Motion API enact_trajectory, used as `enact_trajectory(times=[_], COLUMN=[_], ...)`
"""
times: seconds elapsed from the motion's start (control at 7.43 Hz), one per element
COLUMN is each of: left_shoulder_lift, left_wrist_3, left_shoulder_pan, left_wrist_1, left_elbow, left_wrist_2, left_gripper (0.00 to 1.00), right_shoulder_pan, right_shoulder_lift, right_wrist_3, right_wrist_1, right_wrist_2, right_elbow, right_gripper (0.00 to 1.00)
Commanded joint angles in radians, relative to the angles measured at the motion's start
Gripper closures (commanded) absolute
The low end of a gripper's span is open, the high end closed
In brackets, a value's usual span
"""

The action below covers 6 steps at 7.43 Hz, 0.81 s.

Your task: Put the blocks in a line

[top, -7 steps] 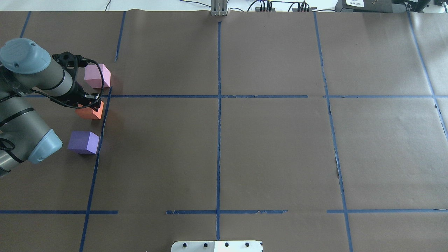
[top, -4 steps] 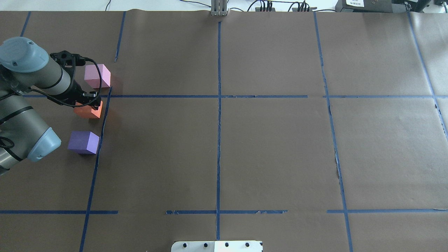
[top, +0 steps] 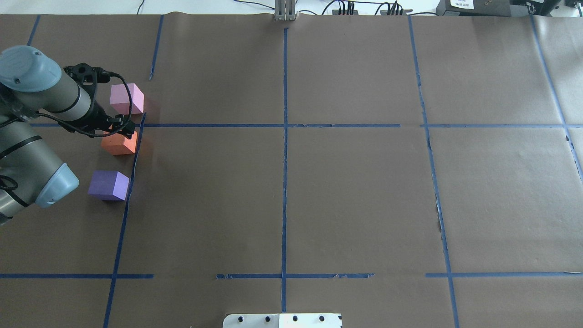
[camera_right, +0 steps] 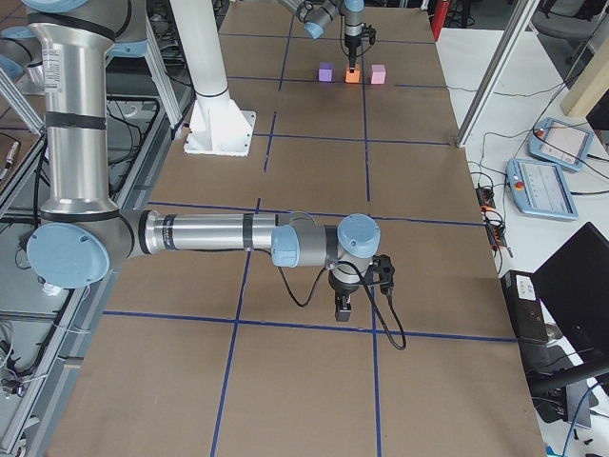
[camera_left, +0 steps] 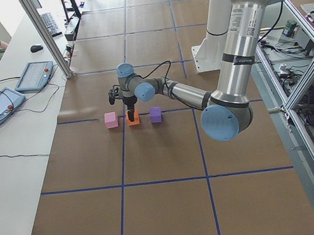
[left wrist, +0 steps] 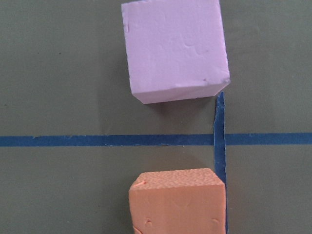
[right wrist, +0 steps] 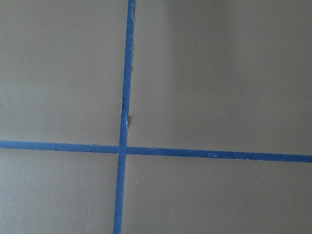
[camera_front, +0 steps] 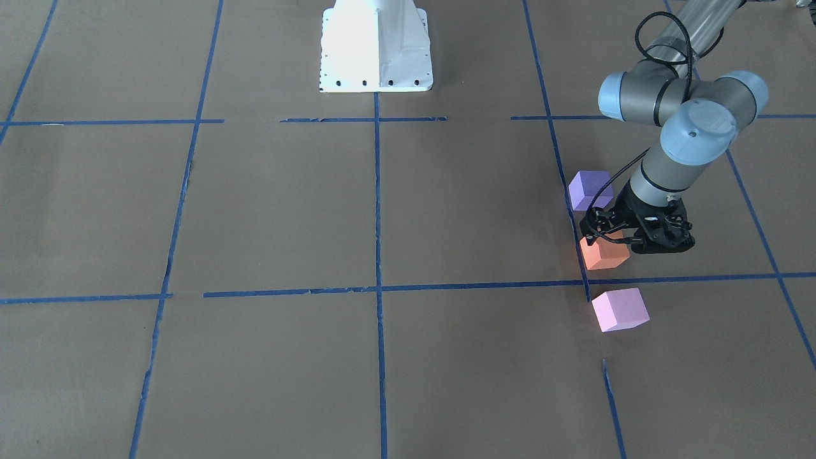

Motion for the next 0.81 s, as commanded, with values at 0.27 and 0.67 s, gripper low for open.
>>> enact_trajectory(times=[0.27,0.67], left_shoulder_lift=[-0.029,-0.001], left_wrist_3=[0.064,0.254], left_shoulder_pan=[-0.117,-0.293], left_wrist_1=[0.109,0.175], left_elbow=[-0.135,-0.121], left_wrist_2=[-0.011,-0.116], left_gripper=[0.00,0.00], right_shoulder_pan=[0.000,-0.001], right_shoulder_lift=[0.001,-0.001], right_wrist_3=[0.000,0.000], right_wrist_1=[0.000,0.000], right_wrist_2=[0.002,0.002], right_elbow=[-0.001,0.000], right_gripper=[0.00,0.00])
